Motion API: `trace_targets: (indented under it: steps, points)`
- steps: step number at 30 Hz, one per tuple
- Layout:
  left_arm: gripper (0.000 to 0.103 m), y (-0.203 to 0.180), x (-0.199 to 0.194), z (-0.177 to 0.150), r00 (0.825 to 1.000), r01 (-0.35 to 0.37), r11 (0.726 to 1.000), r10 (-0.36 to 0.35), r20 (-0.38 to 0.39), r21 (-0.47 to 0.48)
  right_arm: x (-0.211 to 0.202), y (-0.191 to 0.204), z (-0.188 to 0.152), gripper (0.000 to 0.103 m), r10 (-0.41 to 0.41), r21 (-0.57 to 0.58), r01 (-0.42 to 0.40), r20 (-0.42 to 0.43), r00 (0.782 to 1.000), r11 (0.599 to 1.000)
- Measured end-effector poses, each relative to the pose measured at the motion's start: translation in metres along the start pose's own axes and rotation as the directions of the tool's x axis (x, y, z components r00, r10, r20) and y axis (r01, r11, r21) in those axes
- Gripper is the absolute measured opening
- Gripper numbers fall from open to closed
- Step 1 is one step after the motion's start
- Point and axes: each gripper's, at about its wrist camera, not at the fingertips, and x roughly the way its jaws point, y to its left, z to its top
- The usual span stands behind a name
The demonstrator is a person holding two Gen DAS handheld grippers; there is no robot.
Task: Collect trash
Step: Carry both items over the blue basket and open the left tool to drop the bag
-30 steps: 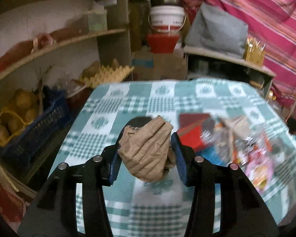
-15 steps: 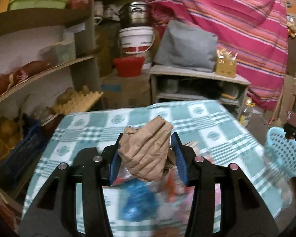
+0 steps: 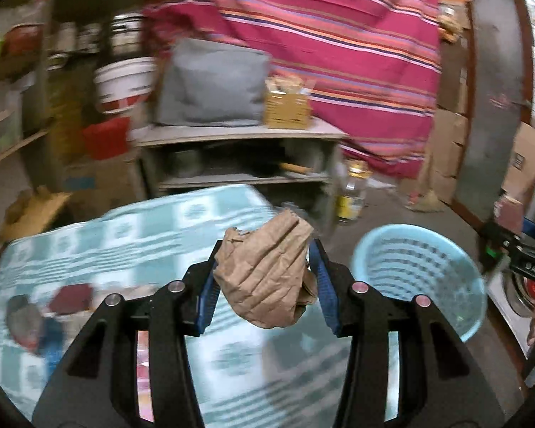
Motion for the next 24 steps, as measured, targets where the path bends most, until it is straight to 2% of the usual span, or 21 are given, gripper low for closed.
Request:
trace_targets:
  steps: [5, 9, 17, 19, 20, 21, 24]
  points:
    - [0.047, -0.057, 0.033, -0.004, 0.996, 0.083, 0.996, -0.082, -0.026, 0.045, 0.015, -0.033, 0.002, 0.085, 0.022, 0.063, -0.022, -0.009, 1.000, 0.998]
    - [0.047, -0.093, 0.062, -0.008, 0.989, 0.142, 0.988, -0.138, -0.062, 0.065, 0.023, -0.034, 0.001, 0.085, 0.012, 0.048, -0.011, -0.019, 1.000, 0.999]
    - [0.048, -0.116, 0.100, 0.006, 0.975, 0.202, 0.978, -0.195, -0.110, 0.055, 0.037, -0.043, -0.004, 0.085, 0.011, 0.062, -0.008, -0.054, 0.998, 0.998]
    - [0.059, -0.119, 0.102, 0.009, 0.969, 0.225, 0.973, -0.217, -0.120, 0.055, 0.039, -0.041, -0.005, 0.085, 0.007, 0.055, -0.004, -0.060, 0.998, 0.999]
    - [0.071, -0.119, 0.102, 0.009, 0.968, 0.229, 0.972, -0.222, -0.116, 0.053, 0.039, -0.040, -0.006, 0.085, 0.004, 0.051, -0.001, -0.062, 0.998, 0.999]
    - [0.078, -0.117, 0.100, 0.009, 0.970, 0.224, 0.973, -0.218, -0.105, 0.052, 0.040, -0.039, -0.007, 0.085, 0.001, 0.047, 0.002, -0.066, 0.998, 0.999]
    - [0.079, -0.108, 0.100, 0.007, 0.975, 0.200, 0.979, -0.195, -0.106, 0.039, 0.044, -0.036, -0.010, 0.085, -0.003, 0.042, 0.006, -0.078, 0.997, 0.999]
